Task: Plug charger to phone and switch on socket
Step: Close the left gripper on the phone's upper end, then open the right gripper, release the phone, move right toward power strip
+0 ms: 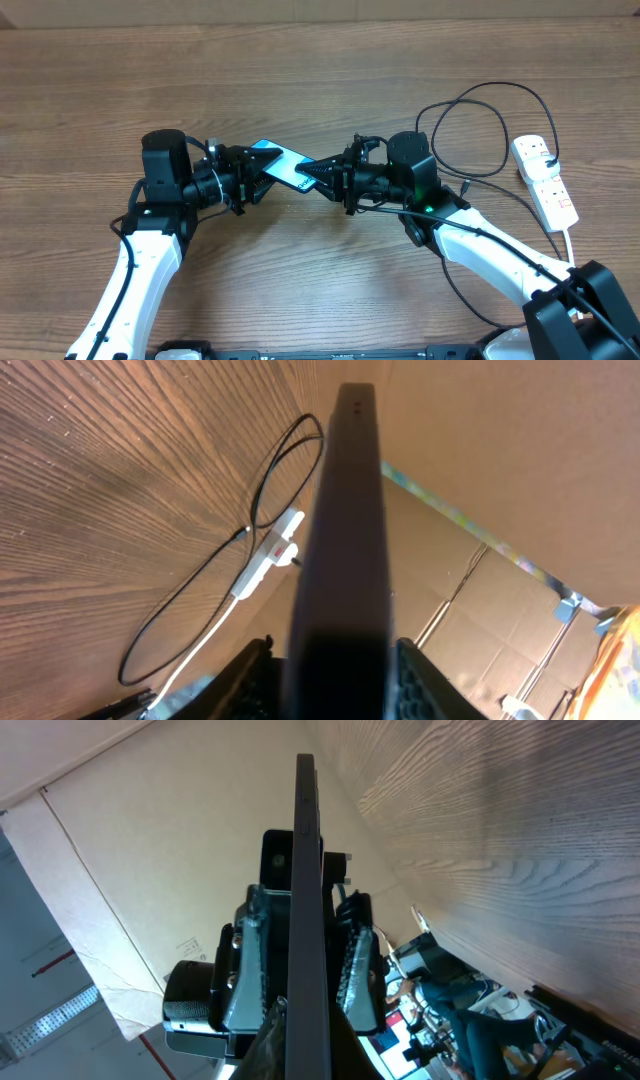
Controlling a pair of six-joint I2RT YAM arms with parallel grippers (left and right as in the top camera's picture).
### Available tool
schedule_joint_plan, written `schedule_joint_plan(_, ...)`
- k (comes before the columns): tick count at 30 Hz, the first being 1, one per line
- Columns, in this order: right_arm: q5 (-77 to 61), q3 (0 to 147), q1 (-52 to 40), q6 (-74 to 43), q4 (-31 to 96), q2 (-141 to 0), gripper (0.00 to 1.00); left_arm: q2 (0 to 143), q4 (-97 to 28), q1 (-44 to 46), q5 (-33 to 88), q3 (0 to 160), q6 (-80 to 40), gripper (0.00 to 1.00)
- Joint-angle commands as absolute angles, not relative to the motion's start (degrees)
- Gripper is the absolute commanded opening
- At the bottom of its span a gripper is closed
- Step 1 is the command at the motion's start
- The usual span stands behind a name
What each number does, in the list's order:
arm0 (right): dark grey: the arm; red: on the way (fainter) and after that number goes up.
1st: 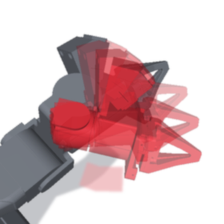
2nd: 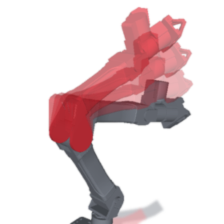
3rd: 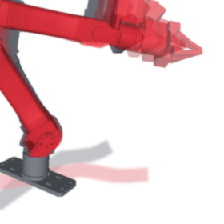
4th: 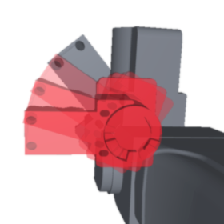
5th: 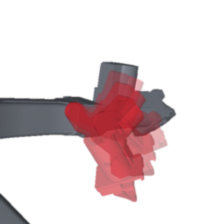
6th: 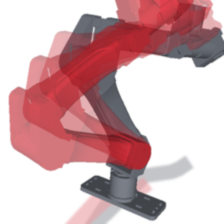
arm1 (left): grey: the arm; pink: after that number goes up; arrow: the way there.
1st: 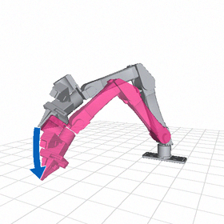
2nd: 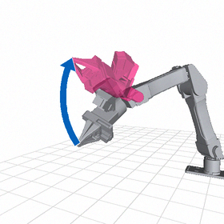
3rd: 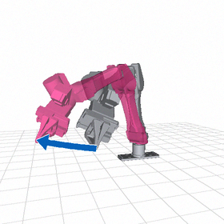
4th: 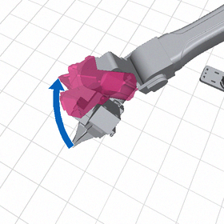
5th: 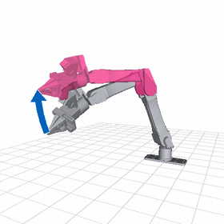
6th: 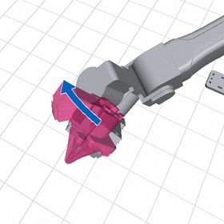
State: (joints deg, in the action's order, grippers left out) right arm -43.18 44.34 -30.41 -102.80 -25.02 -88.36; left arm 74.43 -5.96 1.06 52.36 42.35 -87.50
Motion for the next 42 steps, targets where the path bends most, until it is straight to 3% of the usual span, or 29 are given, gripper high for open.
schedule_joint_plan(1,-43.79,45.08,-30.7,-101.71,-26.33,-86.96,0.04,74.63,-5.69,0.6,53.43,42.41,-88.64,0.31)
schedule_joint_plan(15,-41.71,45.08,-32.51,-101.71,-26.5,-86.96,0.04,74.63,-4.38,0.6,53.49,42.41,-92.79,0.15)
schedule_joint_plan(19,-40.49,45.08,-32.51,-101.69,-26.5,-86.96,0.04,74.63,-4.23,0.6,54.28,42.41,-92.77,0.04)
schedule_joint_plan(27,-40.51,45.08,-32.51,-101.69,-23.7,-86.96,0.05,74.63,-4.27,0.6,53.56,42.41,-89.17,0.04)
schedule_joint_plan(32,-40.51,45.08,-32.51,-101.71,-18.65,-86.96,0.28,74.63,-4.95,0.6,46.37,42.41,-83.22,0.04)
schedule_joint_plan(38,-39.33,45.08,-32.51,-101.69,-14.72,-86.96,0.25,74.65,-9.65,0.62,35.33,42.41,-70.3,0.04)
schedule_joint_plan(39,-38.15,45.08,-32.51,-101.38,-13.58,-86.96,0.29,74.65,-11.03,0.62,33.85,42.41,-67.61,0.04)
schedule_joint_plan(42,-35.46,45.08,-32.38,-92.01,-9.52,-86.96,0.61,74.65,-17.08,0.67,29.87,42.41,-60.2,0.04)
